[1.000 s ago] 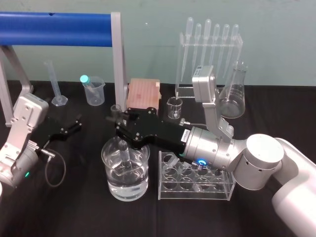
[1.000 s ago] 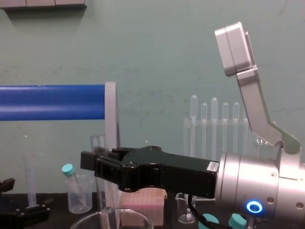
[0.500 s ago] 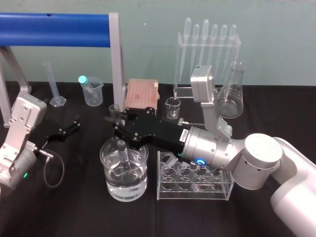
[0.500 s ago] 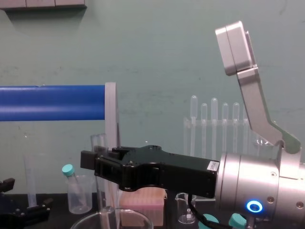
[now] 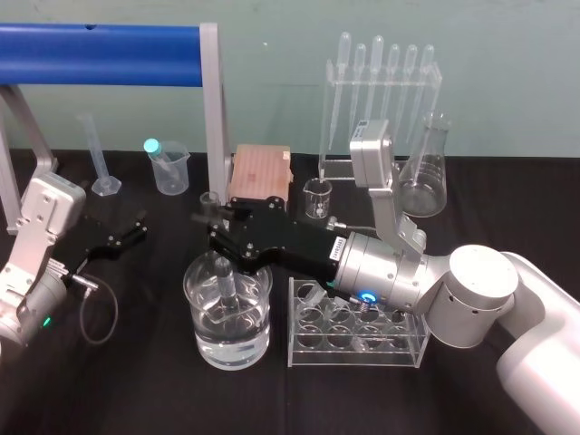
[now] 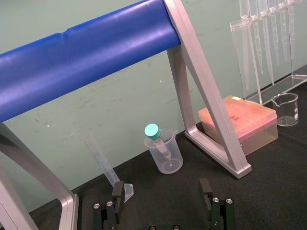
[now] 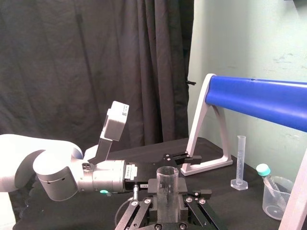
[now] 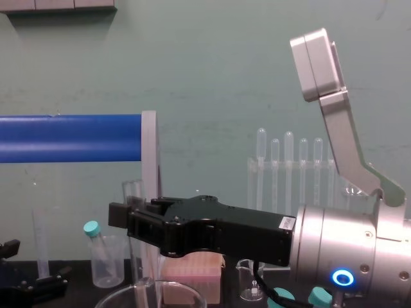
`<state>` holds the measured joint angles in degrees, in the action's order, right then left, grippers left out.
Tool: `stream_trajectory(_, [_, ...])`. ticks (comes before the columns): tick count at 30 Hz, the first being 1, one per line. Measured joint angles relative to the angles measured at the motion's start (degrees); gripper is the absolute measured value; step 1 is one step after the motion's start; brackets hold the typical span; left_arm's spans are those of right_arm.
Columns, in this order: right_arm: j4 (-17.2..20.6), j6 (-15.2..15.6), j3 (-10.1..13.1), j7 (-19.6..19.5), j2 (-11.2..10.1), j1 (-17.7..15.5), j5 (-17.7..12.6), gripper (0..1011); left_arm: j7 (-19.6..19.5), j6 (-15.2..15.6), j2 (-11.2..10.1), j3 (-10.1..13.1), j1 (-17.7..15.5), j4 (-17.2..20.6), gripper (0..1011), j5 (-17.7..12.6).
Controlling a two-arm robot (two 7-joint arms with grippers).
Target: Hold the test tube with one hand and immerse one end into the beaker, then return it to the test tube rack.
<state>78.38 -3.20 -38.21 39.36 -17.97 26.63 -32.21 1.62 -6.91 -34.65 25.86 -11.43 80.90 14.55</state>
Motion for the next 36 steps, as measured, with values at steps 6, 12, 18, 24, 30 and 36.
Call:
stream_trajectory(6, [0.0,0.0,0.0,0.0,0.0,0.0,0.0,228,0.0,0.0,0.0,0.0,0.0,0.0,1000,0.0])
stream_trajectory(12, [0.0,0.0,0.0,0.0,0.0,0.0,0.0,228,0.0,0.0,0.0,0.0,0.0,0.0,1000,0.0])
stream_trajectory(18, [0.0,0.0,0.0,0.0,0.0,0.0,0.0,228,0.0,0.0,0.0,0.0,0.0,0.0,1000,0.0])
stream_trajectory(24, [0.0,0.0,0.0,0.0,0.0,0.0,0.0,228,0.0,0.0,0.0,0.0,0.0,0.0,1000,0.0])
stream_trajectory(30, [0.0,0.0,0.0,0.0,0.0,0.0,0.0,228,0.0,0.0,0.0,0.0,0.0,0.0,1000,0.0])
stream_trajectory(36, [0.0,0.0,0.0,0.0,0.0,0.0,0.0,228,0.0,0.0,0.0,0.0,0.0,0.0,1000,0.0])
